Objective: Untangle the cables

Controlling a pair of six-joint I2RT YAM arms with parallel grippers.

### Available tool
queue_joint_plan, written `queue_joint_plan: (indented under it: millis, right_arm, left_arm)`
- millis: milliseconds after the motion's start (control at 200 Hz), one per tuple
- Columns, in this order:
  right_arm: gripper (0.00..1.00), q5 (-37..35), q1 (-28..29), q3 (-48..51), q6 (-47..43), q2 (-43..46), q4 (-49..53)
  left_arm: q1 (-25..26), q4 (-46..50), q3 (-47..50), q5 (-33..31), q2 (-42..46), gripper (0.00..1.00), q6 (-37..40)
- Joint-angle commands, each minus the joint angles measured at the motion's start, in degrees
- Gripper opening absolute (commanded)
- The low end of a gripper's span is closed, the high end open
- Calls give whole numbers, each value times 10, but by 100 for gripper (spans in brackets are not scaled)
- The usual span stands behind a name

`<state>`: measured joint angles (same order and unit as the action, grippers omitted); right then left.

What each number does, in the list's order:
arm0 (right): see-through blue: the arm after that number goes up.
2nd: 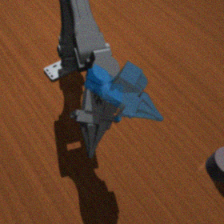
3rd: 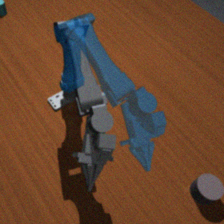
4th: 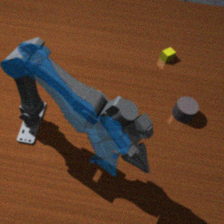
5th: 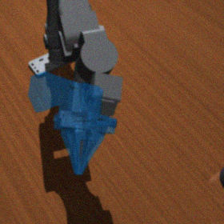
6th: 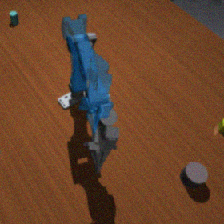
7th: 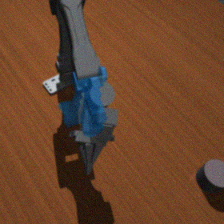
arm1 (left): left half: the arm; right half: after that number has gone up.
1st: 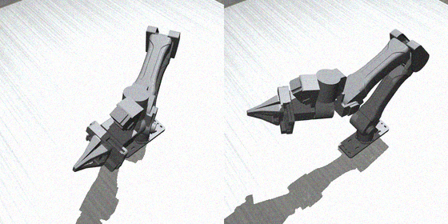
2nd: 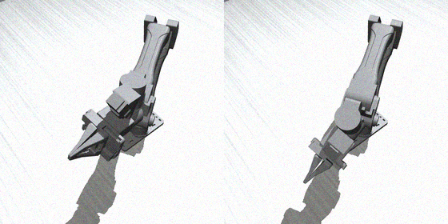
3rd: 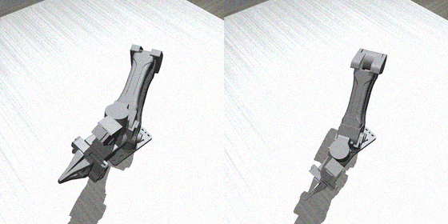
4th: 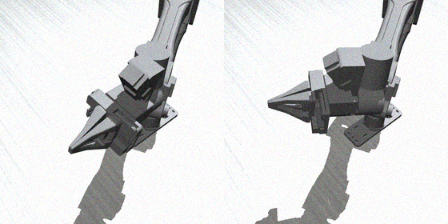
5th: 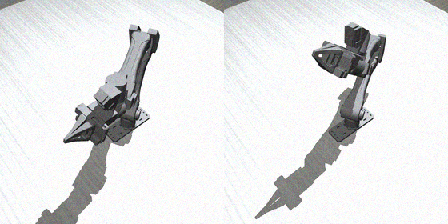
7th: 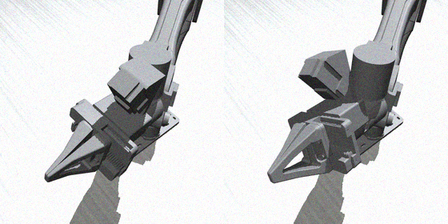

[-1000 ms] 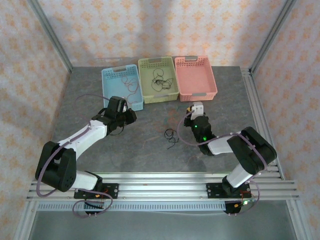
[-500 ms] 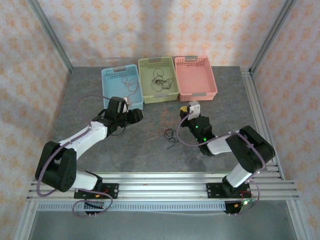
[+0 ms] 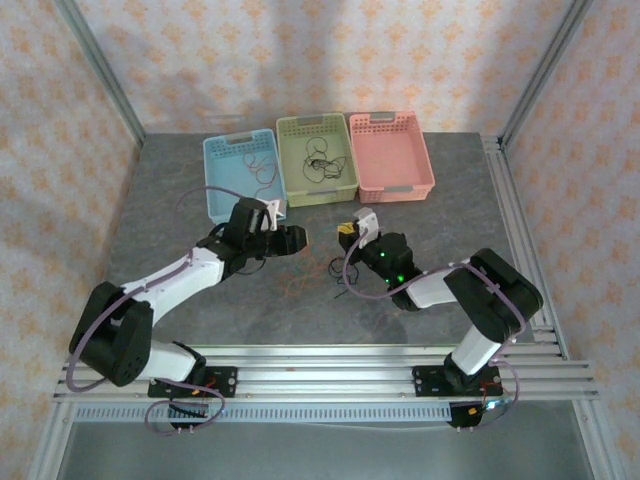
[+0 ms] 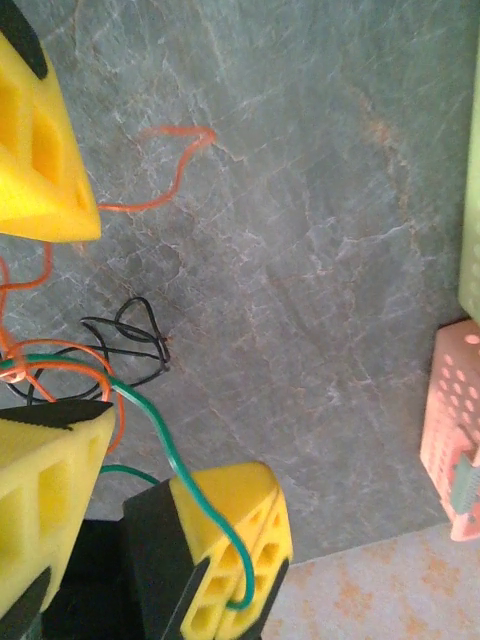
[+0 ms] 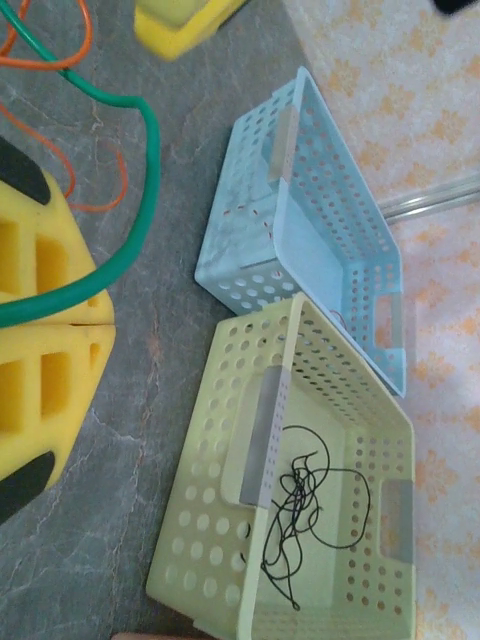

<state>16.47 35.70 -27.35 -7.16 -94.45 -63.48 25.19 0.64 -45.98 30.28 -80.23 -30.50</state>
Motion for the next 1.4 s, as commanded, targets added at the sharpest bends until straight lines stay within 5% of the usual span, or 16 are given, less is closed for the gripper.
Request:
queue_joint_plan:
  millis: [0, 445, 580, 1086, 1396]
  right_arm:
    - [0, 29, 4, -16, -8, -7, 0]
    - [0, 21, 4, -16, -8, -7, 3]
    - [0, 17, 4, -15, -9, -6, 3]
    - [0, -20, 4, 1, -15, 1, -27]
    - [0, -21, 4, 1, -16, 1, -27]
  left_arm:
    - [20, -5, -29, 27, -12, 44, 31]
    - [45, 43, -61, -5, -39, 40, 54]
    - [46, 58, -67, -26, -42, 50, 54]
    - [47, 88, -84, -48, -59, 54, 55]
    - [51, 88, -87, -42, -62, 22, 60]
